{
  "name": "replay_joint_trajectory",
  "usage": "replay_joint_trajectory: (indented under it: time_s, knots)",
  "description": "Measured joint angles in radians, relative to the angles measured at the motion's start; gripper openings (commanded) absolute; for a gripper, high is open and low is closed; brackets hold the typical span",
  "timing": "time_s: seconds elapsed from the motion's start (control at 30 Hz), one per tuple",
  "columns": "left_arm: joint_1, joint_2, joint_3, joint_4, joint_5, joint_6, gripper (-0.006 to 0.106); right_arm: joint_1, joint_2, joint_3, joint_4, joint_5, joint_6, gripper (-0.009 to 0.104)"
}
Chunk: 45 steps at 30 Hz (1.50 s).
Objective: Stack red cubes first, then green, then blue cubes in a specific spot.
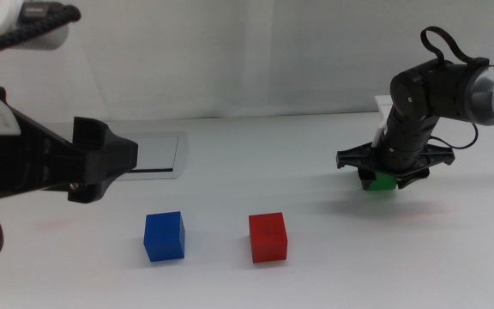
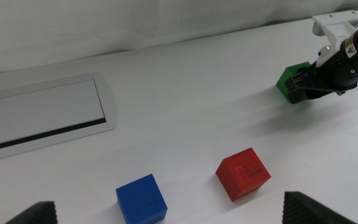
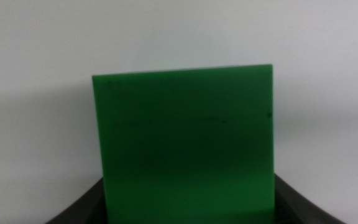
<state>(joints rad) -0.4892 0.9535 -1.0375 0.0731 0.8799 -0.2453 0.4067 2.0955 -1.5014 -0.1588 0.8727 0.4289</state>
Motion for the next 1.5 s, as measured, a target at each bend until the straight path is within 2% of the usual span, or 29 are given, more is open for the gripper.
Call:
replay_joint_trajectory:
  time_s: [0.23, 0.4, 0.6, 0.8, 0.93, 1.5]
  knots:
    - [0.0, 0.0, 0.0, 0.0, 0.0, 0.0, 0.09, 0.01, -0.056, -0.058, -0.025, 0.071, -0.027, -0.003]
    - [0.0, 0.0, 0.0, 0.0, 0.0, 0.0, 0.09, 0.065, -0.182, -0.066, -0.02, 0.09, -0.029, -0.003]
    - [0.0, 0.0, 0.0, 0.0, 0.0, 0.0, 0.09, 0.22, -0.288, -0.068, -0.012, 0.166, 0.033, -0.003]
    - [0.0, 0.0, 0.0, 0.0, 0.0, 0.0, 0.09, 0.417, -0.279, -0.068, -0.009, 0.195, 0.166, -0.003]
    - [0.0, 0.0, 0.0, 0.0, 0.0, 0.0, 0.09, 0.488, -0.253, -0.068, -0.007, 0.192, 0.253, -0.003]
    - [0.0, 0.0, 0.0, 0.0, 0.0, 0.0, 0.09, 0.521, -0.129, -0.068, 0.071, 0.182, 0.345, -0.003]
